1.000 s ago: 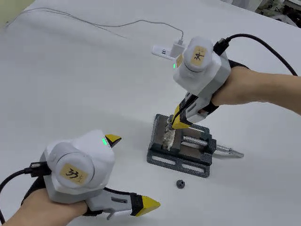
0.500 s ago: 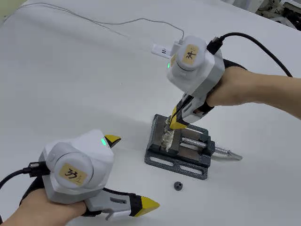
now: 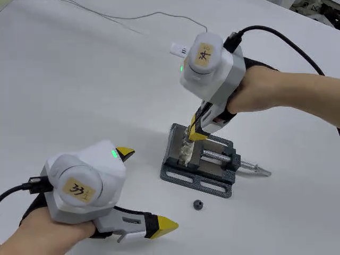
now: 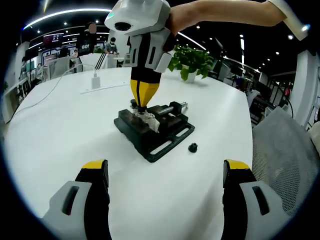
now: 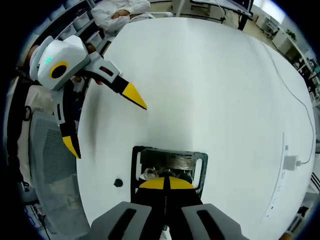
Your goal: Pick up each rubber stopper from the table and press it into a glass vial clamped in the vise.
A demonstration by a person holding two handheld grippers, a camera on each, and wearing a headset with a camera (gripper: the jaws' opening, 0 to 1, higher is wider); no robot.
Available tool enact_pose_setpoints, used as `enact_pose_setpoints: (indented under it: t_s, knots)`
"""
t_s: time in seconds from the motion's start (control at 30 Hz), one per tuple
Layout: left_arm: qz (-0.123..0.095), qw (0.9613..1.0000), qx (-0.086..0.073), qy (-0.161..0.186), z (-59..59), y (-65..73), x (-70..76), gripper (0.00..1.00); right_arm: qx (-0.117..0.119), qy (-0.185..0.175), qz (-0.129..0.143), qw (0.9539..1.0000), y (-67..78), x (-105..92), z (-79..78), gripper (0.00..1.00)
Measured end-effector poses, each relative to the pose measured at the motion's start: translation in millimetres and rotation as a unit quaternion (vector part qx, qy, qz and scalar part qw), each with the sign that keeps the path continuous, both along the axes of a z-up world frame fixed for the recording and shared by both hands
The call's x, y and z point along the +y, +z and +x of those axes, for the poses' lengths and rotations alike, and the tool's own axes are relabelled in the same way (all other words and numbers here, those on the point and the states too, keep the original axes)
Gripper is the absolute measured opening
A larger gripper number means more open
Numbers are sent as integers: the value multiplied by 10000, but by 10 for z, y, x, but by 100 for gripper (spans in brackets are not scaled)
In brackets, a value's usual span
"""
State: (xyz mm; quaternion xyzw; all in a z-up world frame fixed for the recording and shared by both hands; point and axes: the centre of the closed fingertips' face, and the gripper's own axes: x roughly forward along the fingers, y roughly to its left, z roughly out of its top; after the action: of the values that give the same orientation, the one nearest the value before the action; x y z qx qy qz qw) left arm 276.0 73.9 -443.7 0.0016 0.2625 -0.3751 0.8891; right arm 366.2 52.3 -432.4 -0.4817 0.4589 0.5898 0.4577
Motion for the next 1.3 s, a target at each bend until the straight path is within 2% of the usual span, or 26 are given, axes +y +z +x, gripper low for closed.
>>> enact_pose_setpoints:
  t_s: [0.03,0.17,0.2,0.23,0.37,0.4,0.6,0.7,0.87,0.93,1.0,1.2,1.3]
  knots:
    - [2,10000,-4,-6,2,4,-2,94,-37,118,-5,9999,10,-15,-24,0]
    - [4,10000,-43,-29,-1,33,-9,94,-54,-111,50,9999,8,-14,-28,0]
    - [4,10000,-45,-28,-2,41,-8,94,-76,-9,69,9999,6,-10,-24,0]
    - [2,10000,-56,-24,-2,55,-6,94,-80,-105,75,9999,11,-9,-36,0]
    - [45,9999,-98,-59,-22,112,7,94,-116,-67,175,9998,15,-12,-35,0]
    - [60,9999,-112,-61,-25,129,17,94,-85,-186,224,9995,15,-9,-27,0]
    - [135,9997,-174,-88,-37,210,33,94,-119,-348,407,9985,15,-13,-30,0]
    - [166,9996,-217,-103,-48,246,16,94,-84,-642,640,9958,2,-31,-16,0]
    - [215,9993,-267,-126,-71,291,-41,94,-269,-681,785,9942,12,-61,-72,0]
    - [238,9993,-267,-133,-81,303,-59,94,-312,-751,915,9925,18,-71,-68,0]
    - [268,9992,-276,-147,-99,320,-75,94,-308,-960,1134,9884,28,-70,-63,0]
    - [353,9988,-293,-159,-139,350,-85,94,-505,-863,1509,9835,57,-104,-117,0]
    - [385,9987,-294,-148,-158,360,-79,94,-537,-957,1631,9805,65,-90,-107,0]
